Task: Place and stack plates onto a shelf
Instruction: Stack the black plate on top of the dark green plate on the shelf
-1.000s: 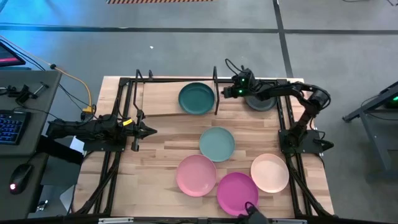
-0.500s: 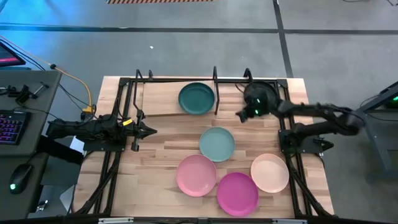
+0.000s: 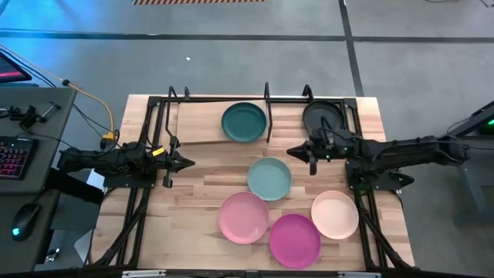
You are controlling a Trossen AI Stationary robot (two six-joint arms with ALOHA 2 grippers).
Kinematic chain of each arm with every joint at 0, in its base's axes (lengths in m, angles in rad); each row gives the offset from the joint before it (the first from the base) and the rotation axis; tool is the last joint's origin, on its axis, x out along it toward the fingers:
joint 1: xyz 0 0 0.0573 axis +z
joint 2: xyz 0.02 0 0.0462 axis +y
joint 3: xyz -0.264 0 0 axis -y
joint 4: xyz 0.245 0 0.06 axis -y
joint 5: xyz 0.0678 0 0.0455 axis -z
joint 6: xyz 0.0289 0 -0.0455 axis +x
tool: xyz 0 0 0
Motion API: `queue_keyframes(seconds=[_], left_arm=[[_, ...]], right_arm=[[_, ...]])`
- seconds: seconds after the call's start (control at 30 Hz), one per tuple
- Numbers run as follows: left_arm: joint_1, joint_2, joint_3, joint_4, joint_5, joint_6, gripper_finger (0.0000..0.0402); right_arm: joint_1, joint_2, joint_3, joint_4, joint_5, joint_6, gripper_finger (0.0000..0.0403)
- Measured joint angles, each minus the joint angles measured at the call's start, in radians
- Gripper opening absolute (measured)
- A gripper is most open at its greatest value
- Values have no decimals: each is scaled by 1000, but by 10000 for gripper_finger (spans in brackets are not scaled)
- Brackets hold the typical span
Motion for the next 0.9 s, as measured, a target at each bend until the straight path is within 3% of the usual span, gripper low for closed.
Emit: queue_keyframes(seconds=[0.3,0.53,0.73,0.9], left_arm=[[0,0,0,1,-1,0,1],[1,0,0,61,-66,-4,1],[1,0,0,250,-83,-188,1],[1,0,0,413,-229,-335,1]], right_arm=[[10,1,20,0,-1,-4,0],[10,1,20,19,-31,0,0],[10,1,21,66,-32,-4,0],[10,1,21,70,-34,0,0]])
